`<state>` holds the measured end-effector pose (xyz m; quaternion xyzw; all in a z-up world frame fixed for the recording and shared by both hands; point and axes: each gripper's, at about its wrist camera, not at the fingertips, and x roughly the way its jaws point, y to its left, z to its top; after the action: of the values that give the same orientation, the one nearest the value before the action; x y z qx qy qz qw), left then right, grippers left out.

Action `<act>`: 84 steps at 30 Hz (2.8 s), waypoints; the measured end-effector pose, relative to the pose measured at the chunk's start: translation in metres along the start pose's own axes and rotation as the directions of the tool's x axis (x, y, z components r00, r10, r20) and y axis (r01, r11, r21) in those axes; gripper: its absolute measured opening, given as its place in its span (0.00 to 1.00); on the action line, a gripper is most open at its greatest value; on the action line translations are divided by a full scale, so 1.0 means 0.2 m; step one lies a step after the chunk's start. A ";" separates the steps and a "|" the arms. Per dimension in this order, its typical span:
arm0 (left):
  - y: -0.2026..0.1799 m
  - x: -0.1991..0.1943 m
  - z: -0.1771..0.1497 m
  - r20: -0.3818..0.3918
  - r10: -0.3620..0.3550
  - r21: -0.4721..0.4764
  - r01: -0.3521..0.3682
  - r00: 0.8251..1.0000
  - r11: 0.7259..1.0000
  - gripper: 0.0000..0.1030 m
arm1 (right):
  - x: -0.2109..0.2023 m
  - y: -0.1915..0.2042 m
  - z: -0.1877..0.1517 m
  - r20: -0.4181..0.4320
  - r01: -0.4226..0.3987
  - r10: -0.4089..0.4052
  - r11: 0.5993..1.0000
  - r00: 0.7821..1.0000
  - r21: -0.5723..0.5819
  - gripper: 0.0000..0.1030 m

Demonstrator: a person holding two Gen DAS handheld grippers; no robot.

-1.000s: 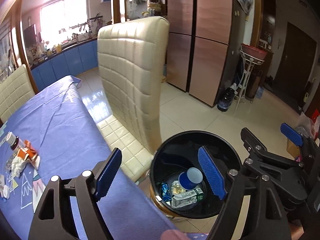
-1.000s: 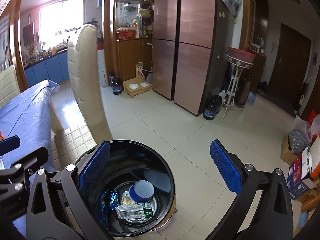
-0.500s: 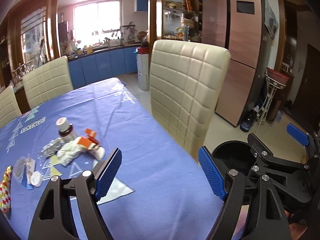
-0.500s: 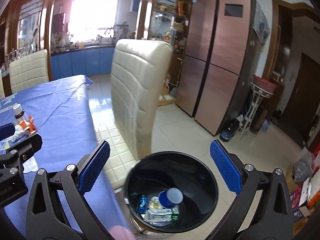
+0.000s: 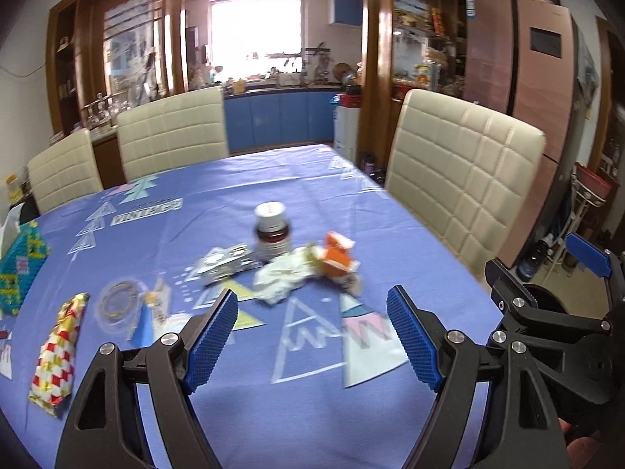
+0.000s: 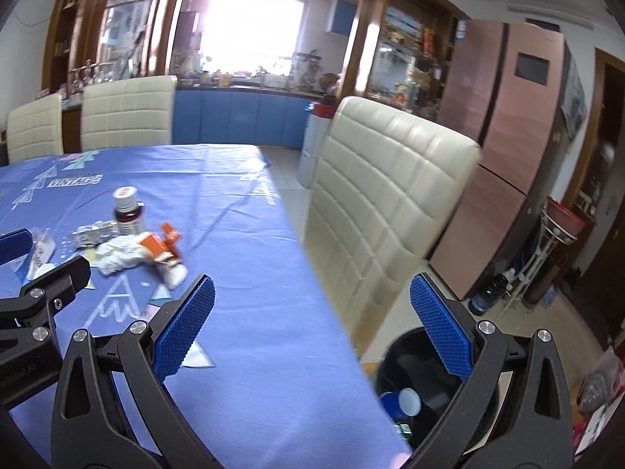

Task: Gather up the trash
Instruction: 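Move both tools back over the table toward the red-checkered wrapper, then grasp red-checkered wrapper with left tool while right tool grasps torn blue paper cup, then carry the wrapper and blue paper cup over the black bin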

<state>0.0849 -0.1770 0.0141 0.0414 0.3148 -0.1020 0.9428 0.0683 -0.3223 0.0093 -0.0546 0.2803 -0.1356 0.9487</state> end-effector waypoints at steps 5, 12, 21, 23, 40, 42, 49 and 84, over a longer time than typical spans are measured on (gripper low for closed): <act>0.29 -0.03 -0.05 -0.013 0.094 -0.049 -0.095 0.995 0.994 0.74 | 0.00 0.33 0.03 -0.010 -0.101 0.101 0.993 0.995 -0.062 0.96; 0.74 -0.10 -0.16 -0.045 0.236 -0.140 -0.240 0.971 0.961 0.74 | -0.06 0.78 0.06 -0.021 -0.228 0.228 0.962 0.974 -0.149 0.96; 1.19 -0.10 -0.32 -0.139 0.302 -0.233 -0.327 0.943 0.916 0.74 | -0.08 1.18 0.06 -0.063 -0.298 0.291 0.931 0.955 -0.210 0.96; 1.23 -0.08 -0.34 -0.158 0.294 -0.234 -0.325 0.943 0.916 0.74 | -0.08 1.24 0.06 -0.077 -0.302 0.292 0.929 0.953 -0.215 0.96; 1.41 0.16 -0.43 -0.316 0.191 -0.239 -0.272 0.929 0.932 0.18 | 0.14 1.52 0.03 -0.243 -0.369 0.314 0.901 0.918 -0.229 0.79; 1.41 0.16 -0.43 -0.308 0.191 -0.245 -0.272 0.932 0.931 0.18 | 0.16 1.54 0.03 -0.261 -0.374 0.313 0.898 0.913 -0.232 0.69; 1.42 0.16 -0.41 -0.303 0.181 -0.251 -0.262 0.936 0.932 0.16 | 0.19 1.55 -0.02 -0.301 -0.406 0.333 0.885 0.894 -0.229 0.35; 0.61 -0.02 -0.17 -0.157 0.139 -0.085 -0.154 0.978 0.984 0.16 | -0.06 0.61 -0.03 -0.145 -0.263 0.247 0.959 0.958 -0.105 0.31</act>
<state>0.0885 -0.0527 -0.0093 0.0264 0.3857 -0.0135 0.9221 0.0839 -0.2027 -0.0117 -0.0673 0.3540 0.0020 0.9328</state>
